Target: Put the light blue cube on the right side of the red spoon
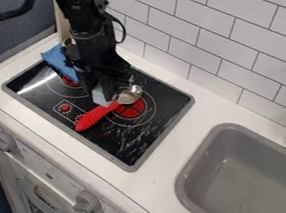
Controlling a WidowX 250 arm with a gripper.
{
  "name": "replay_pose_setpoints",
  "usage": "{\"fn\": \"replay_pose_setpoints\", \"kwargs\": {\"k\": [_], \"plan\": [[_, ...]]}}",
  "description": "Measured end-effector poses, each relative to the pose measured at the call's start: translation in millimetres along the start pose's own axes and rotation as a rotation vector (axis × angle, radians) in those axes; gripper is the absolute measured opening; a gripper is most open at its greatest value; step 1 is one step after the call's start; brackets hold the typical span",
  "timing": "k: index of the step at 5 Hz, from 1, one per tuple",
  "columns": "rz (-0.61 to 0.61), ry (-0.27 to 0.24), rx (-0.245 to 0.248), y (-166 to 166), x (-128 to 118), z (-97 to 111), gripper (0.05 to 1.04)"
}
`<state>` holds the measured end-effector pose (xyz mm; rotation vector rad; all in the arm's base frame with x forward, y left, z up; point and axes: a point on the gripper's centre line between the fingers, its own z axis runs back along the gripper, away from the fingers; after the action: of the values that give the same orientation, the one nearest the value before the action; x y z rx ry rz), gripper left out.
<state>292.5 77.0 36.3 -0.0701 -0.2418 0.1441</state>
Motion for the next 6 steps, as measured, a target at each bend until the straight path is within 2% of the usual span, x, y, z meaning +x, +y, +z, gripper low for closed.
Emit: {"fn": "replay_pose_setpoints", "kwargs": {"k": [1,2,3,5,6], "plan": [[-0.046,-0.008,0.006,-8.3,3.3,-14.5,0.436],[-0.076,0.042,0.003,-12.8,1.3,-35.2,0.436],[-0.082,0.065,0.015,-14.5,4.5,-46.6,0.436],[-0.134,0.108,-0.001,-21.2,10.5,-62.0,0.436],[-0.13,0.124,0.001,-22.4,11.6,-61.7,0.511]]}}
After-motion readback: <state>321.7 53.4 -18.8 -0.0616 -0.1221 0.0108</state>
